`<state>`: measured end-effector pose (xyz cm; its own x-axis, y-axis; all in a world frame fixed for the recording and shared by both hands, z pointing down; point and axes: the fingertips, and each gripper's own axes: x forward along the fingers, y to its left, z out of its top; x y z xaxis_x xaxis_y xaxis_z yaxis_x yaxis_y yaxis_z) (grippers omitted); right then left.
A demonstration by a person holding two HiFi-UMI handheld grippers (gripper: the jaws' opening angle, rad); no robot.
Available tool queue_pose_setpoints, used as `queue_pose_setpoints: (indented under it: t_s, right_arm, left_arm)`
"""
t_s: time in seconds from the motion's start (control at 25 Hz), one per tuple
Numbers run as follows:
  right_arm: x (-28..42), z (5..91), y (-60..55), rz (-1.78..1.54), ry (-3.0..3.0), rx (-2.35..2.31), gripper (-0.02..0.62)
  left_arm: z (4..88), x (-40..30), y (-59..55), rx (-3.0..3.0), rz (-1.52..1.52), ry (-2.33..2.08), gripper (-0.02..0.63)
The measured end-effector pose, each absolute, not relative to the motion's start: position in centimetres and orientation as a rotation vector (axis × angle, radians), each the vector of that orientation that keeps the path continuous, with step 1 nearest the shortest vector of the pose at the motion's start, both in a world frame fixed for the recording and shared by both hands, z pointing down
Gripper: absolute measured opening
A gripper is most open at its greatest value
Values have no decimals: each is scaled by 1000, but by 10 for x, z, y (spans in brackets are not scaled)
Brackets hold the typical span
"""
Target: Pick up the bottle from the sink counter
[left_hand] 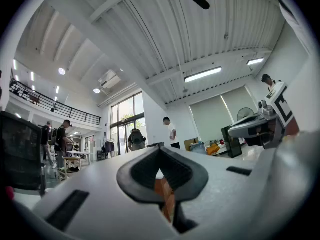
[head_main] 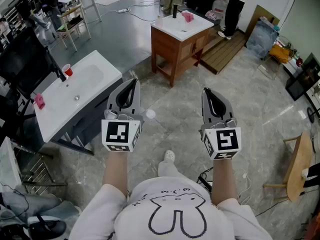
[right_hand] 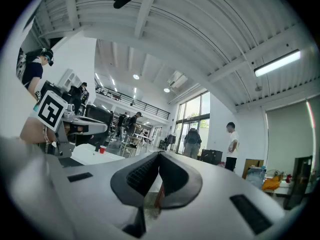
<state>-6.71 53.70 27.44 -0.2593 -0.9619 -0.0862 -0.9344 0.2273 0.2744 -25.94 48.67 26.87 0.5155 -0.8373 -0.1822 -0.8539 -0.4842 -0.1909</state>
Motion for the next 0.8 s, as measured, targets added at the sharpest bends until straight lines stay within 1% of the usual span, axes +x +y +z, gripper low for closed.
queue_pose_setpoints:
  t_s: [0.28, 0.48, 0.56, 0.6, 0.64, 0.68, 0.72, 0.8]
  right_arm:
    - [-59, 277, 505, -408, -2356, 1874, 28]
    - [-41, 286, 472, -337, -2375, 1884, 31]
    - [-33, 286, 456, -309, -2397, 1889, 45]
    - [-29, 286, 448, -297, -2409, 1885, 86]
    - [-26, 286, 439, -288, -2418, 1880, 141]
    - [-23, 286, 430, -283, -2427, 1876, 177]
    - [-20, 286, 421, -281, -2436, 1875, 200]
    - [-12, 284, 403, -277, -2458, 1873, 249]
  left_arm:
    - [270, -246, 453, -2529, 102, 1390, 8]
    - [278, -231, 427, -2546, 98, 1384, 8]
    - [279, -227, 412, -2555, 100, 1387, 11]
    - [280, -225, 404, -2563, 96, 1383, 20]
    - [280, -222, 396, -2574, 88, 1377, 56]
    - [281, -219, 388, -2582, 74, 1374, 111]
    - [282, -215, 379, -2587, 59, 1375, 158]
    - [284, -207, 362, -2588, 29, 1398, 220]
